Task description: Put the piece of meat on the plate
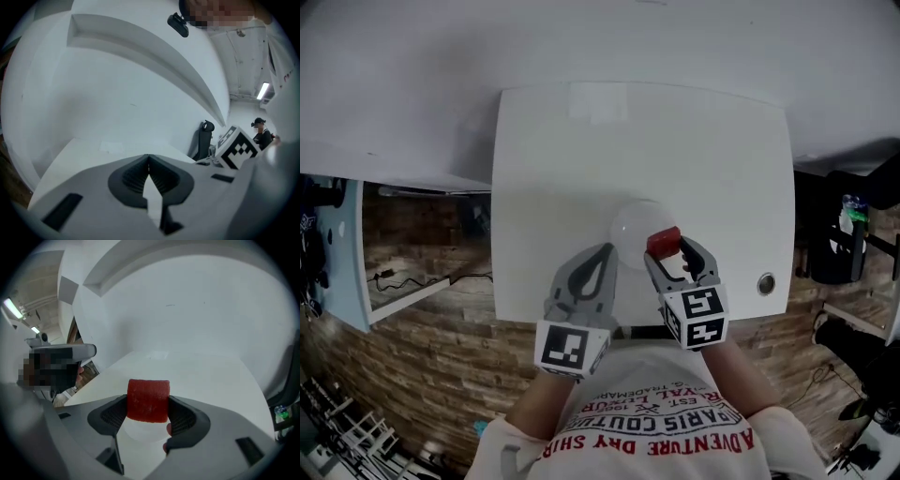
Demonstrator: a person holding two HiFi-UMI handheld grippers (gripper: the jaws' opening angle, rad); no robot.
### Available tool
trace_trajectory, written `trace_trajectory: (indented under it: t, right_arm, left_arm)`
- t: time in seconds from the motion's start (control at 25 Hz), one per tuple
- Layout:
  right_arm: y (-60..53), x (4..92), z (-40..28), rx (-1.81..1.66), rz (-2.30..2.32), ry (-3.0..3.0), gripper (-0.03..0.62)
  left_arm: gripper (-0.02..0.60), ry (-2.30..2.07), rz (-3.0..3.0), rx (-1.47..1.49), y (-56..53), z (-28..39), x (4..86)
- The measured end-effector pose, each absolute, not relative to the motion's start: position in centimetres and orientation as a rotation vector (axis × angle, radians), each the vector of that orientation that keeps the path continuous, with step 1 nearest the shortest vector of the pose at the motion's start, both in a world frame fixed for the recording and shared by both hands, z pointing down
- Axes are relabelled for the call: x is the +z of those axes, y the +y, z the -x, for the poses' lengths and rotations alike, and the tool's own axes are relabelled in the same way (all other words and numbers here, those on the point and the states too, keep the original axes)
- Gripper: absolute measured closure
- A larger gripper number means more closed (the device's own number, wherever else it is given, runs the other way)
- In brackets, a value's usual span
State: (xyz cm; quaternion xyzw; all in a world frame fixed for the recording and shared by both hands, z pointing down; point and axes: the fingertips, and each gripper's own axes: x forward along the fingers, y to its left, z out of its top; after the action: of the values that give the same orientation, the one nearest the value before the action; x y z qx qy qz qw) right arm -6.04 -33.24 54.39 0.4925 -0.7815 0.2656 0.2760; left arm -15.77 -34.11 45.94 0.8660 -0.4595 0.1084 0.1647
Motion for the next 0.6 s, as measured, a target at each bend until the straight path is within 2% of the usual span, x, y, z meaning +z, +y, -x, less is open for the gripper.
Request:
trace_trajectory:
  t: [0.28,0.6]
  right_arm:
    - [-33.3,60.3,7.5,0.767,-1.276,-1.944,0.315]
    - [-33.8,62.4,8.8,0.751,-1.212,-1.878,0.315]
  left_arm:
    - [0.574,-1.252,-2.386,0.352,-34.8,18.0,49.4]
    - [0.574,-1.246,-2.328,0.306,-35.4,19.6,50.0]
